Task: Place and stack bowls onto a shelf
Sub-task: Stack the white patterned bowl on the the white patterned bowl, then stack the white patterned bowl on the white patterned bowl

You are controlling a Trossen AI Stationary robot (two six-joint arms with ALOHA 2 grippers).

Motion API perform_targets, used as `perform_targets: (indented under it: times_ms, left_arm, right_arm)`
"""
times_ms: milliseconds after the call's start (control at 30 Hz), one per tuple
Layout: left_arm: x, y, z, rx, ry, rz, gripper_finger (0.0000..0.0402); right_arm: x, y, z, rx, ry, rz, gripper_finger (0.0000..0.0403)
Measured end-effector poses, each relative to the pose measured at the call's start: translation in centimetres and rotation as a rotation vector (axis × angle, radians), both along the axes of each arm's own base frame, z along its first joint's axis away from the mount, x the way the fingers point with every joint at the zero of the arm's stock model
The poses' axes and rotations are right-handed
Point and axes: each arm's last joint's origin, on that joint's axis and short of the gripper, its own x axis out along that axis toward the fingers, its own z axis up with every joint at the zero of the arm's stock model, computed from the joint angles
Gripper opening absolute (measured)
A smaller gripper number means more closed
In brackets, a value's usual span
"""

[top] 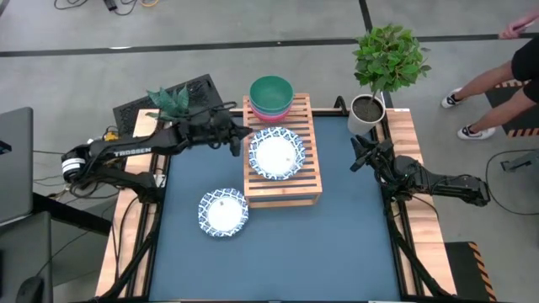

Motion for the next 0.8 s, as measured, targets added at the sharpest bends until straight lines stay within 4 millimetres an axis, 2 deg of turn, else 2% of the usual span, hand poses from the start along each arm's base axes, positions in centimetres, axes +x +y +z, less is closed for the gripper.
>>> perform_targets:
  times_ms: [67, 267, 433, 633, 800]
  left_arm:
    - [0.3, 0.1, -0.7, -0.016, 0.029, -0.001, 0.0000]
    - [-0.1, 0.0, -0.5, -0.020, 0.047, -0.016, 0.0000]
    - [-2.4, -1.0, 1.5, -0.042, 0.112, -0.032, 0.0000]
    - [-4.6, -3.0, 0.3, -0.122, 0.345, -0.089, 0.0010]
    - [-4.8, -5.5, -1.5, -0.171, 0.559, -0.238, 0.0059]
  right_arm:
    - [0.0, 0.0, 0.0, 0.000, -0.001, 0.000, 0.0143]
    - [0.0, 0.0, 0.0, 0.000, -0.001, 0.000, 0.0143]
    - [0.0, 0.0, 0.0, 0.000, 0.000, 0.000, 0.0143]
    - [0.0, 0.0, 0.0, -0.006, 0.009, 0.000, 0.0143]
    - [0.0, 0.0, 0.0, -0.007, 0.009, 0.000, 0.0143]
